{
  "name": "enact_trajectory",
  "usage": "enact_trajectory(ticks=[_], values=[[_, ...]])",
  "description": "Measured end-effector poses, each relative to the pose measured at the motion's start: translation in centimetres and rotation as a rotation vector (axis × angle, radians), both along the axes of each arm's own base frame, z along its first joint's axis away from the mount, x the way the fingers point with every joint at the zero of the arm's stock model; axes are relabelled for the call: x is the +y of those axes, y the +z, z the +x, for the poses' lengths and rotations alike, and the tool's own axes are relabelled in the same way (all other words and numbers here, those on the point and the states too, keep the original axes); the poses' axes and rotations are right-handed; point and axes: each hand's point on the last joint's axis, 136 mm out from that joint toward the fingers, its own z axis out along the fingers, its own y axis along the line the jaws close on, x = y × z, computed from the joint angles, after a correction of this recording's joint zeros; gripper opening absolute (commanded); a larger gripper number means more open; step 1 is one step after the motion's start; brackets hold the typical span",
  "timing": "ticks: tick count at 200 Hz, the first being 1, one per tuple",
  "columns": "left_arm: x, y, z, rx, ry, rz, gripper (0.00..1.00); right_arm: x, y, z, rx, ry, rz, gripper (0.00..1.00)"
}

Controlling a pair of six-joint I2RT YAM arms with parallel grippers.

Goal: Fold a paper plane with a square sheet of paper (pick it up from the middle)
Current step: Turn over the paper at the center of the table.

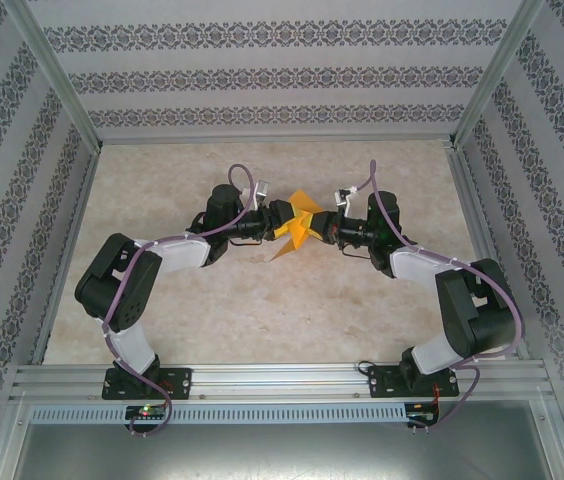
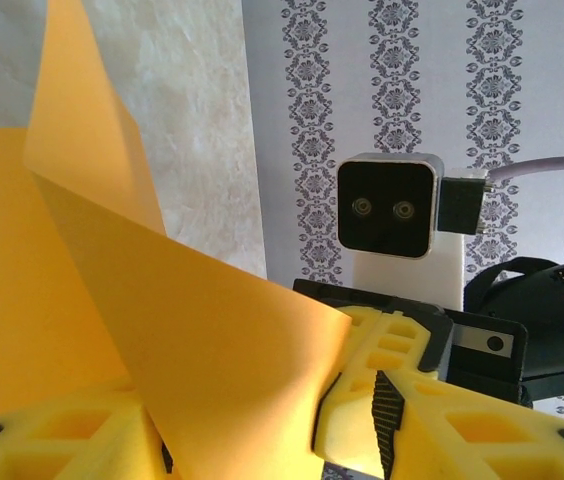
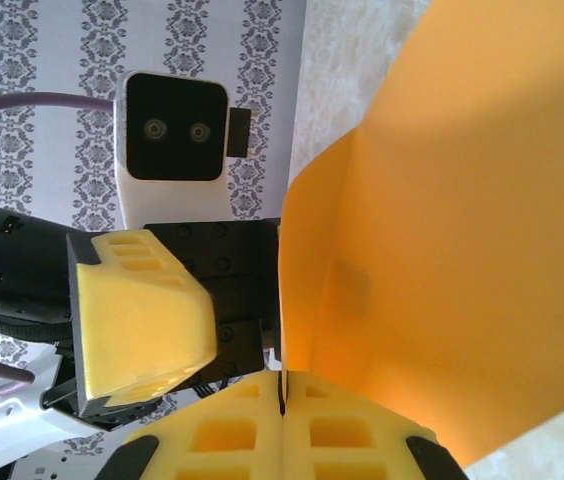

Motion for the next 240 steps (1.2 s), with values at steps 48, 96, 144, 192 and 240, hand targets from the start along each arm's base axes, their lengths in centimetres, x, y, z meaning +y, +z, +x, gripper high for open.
enact_trajectory(ticks=[48, 96, 144, 192, 240], values=[[0.0, 0.0, 0.0, 0.009, -0.004, 0.004, 0.48, -0.3, -0.9, -0.1, 0.020, -0.004, -0.024, 0.00], [-0.2, 0.2, -0.1, 0.005, -0.016, 0.002, 0.31, -0.4, -1.1, -0.1, 0.027, -0.007, -0.029, 0.00], [-0.2, -0.3, -0.1, 0.016, -0.018, 0.019, 0.25, -0.4, -1.2, -0.2, 0.032, -0.007, -0.030, 0.02], [-0.2, -0.4, 0.0, 0.020, -0.023, 0.039, 0.18, -0.6, -1.4, 0.0, 0.027, -0.013, -0.039, 0.05], [-0.2, -0.5, 0.0, 0.023, -0.027, 0.053, 0.13, -0.9, -1.7, 0.0, 0.035, -0.017, -0.050, 0.18]])
